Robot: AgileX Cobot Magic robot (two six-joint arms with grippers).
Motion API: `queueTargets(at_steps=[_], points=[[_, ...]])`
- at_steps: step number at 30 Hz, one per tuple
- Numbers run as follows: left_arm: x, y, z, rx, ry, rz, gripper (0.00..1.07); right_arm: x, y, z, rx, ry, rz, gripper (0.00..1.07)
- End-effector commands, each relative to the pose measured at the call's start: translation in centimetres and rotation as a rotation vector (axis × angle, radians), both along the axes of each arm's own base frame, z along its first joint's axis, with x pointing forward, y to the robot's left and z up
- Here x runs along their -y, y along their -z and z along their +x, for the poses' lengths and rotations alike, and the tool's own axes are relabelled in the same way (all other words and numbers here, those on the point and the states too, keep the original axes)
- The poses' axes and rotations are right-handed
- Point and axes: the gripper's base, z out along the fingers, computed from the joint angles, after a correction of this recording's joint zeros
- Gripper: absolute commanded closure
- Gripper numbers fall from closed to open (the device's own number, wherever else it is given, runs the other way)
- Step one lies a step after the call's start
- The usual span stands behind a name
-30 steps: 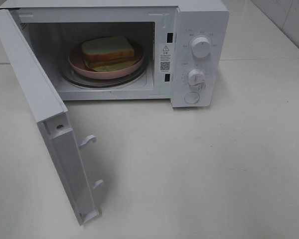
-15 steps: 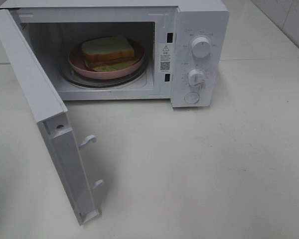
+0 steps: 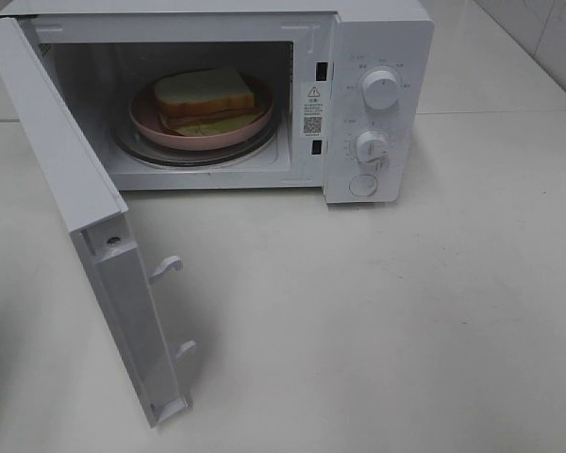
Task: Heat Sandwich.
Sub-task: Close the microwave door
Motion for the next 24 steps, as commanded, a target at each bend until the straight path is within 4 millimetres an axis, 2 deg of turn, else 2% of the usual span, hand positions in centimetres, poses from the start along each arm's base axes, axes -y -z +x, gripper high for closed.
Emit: queueTargets(at_steps=[1, 7, 16, 18, 24], points=[[-0.1, 0.5, 0.8, 0.101, -0.013, 0.005, 1.07, 0.1, 0.0, -0.4, 0.029, 0.007, -0.008, 0.32], [-0.2, 2.1, 1.9, 0.167, -0.021, 0.017, 1.07, 0.1, 0.0, -0.4, 0.029, 0.007, -0.008, 0.32], [-0.3, 4.2, 4.9, 0.169, -0.026, 0.026, 1.07, 0.1, 0.0, -0.4, 0.029, 0.007, -0.008, 0.32], [-0.2, 4.8, 5.8, 0.179, -0.001, 0.057, 1.07, 0.1, 0.0, -0.4, 0.029, 0.007, -0.008, 0.32], [0.6, 5.6, 6.8, 0.191, 0.097, 0.099, 1.07, 0.1, 0.0, -0.4, 0.029, 0.007, -0.008, 0.32]])
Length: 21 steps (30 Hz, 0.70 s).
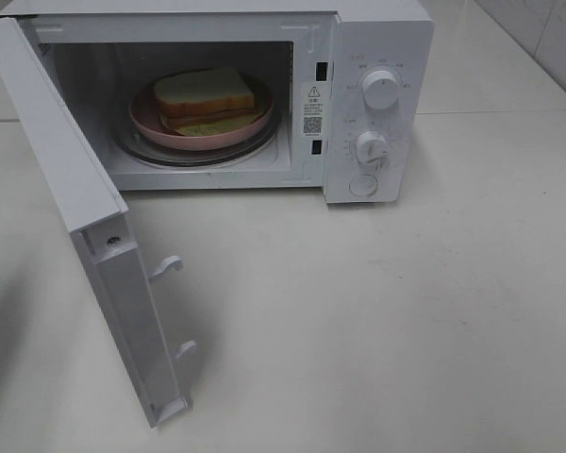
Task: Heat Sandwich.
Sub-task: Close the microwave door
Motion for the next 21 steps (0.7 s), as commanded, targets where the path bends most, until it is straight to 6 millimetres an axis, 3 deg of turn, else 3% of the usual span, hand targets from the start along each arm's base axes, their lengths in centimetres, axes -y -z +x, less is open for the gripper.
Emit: queueTargets(at_steps=[1, 11, 21], points=[[0.8, 0.3, 0.7, 0.050, 0.084, -0.021, 1.07, 0.1, 0.0, -0.4, 0.029, 0.007, -0.008, 0.32], [2.6, 1.8, 2.1, 0.093, 0.285, -0.066, 1.07, 0.1, 0.0, -0.4, 0.029, 0.007, -0.008, 0.32], [3.7, 2.7, 2.9, 0.122, 0.354, -0.128, 1.07, 0.1, 0.0, -0.4, 0.029, 0.007, -0.008, 0.32]])
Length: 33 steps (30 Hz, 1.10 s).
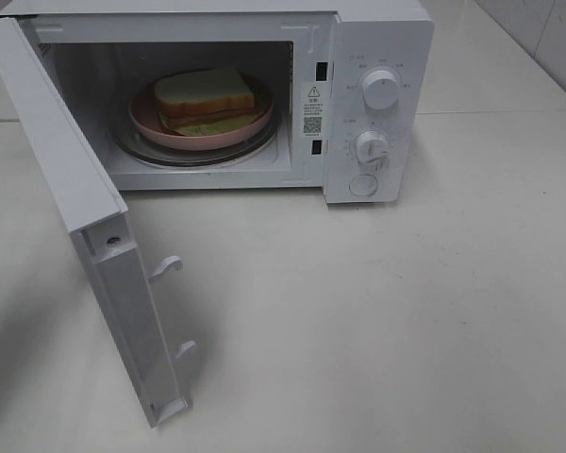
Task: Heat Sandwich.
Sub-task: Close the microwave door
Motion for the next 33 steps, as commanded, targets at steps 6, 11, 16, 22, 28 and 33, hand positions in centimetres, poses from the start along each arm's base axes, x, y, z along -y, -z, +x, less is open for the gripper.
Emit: queueTargets(at_steps=[6, 11, 16, 22, 28, 33], points=[[2.5, 0.1, 0.8, 0.013, 0.073, 0.001, 1.07, 0.1, 0.0, -0.4, 0.029, 0.007, -0.008, 0.32], [3.6, -0.1, 1.2, 0.026, 0.083, 0.003, 1.07, 0.1, 0.0, -0.4, 0.029, 0.007, -0.008, 0.32], [5.2, -0.3, 2.1, 0.034, 0.086, -0.023, 1.07, 0.1, 0.0, -0.4, 0.029, 0.007, -0.008, 0.32], [7.3, -0.1, 3.3, 0.047, 0.145, -0.003, 1.07, 0.1, 0.0, -0.4, 0.029, 0.007, -0.008, 0.32], [9.6, -0.2, 4.5, 0.054, 0.159, -0.035, 1.07, 0.1, 0.0, -0.4, 0.029, 0.007, -0.008, 0.32], [12.4, -0.3, 5.7, 0.079, 0.182, -0.017, 1.07, 0.1, 0.0, -0.4, 0.029, 0.007, -0.008, 0.32]])
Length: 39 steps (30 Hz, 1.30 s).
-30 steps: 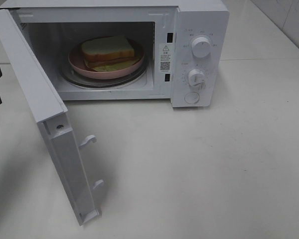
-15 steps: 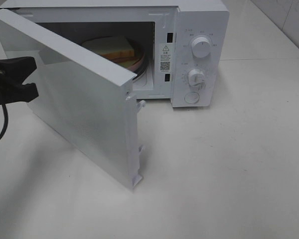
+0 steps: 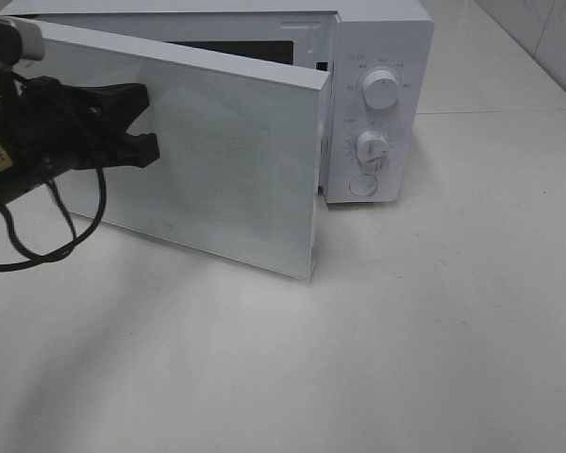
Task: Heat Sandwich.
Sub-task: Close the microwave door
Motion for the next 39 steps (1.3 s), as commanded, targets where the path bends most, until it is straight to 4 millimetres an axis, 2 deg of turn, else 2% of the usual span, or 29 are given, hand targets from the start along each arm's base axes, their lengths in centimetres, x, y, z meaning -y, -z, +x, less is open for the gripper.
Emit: queueTargets(at_steps=[1, 9, 23, 30, 39], points=[[1.1, -0.3, 0.6, 0.012, -0.007, -0.006, 1.07, 0.1, 0.0, -0.4, 0.029, 0.007, -0.008, 0.32], [4.8, -0.5, 2.0, 0.003, -0.047, -0.002, 1.07, 0.1, 0.0, -0.4, 0.029, 0.007, -0.008, 0.32], [9.4, -0.2, 4.4, -0.031, -0.054, -0.003, 1.07, 0.1, 0.0, -0.4, 0.029, 0.007, -0.008, 0.32], [10.4, 0.2, 5.7, -0.047, -0.074, -0.014, 1.07, 0.1, 0.0, -0.4, 0.029, 0.007, -0.008, 0.32], [11.5, -0.4, 7.6, -0.040, -0.118, -0.038, 1.07, 0.1, 0.0, -0.4, 0.029, 0.007, -0.008, 0.32]])
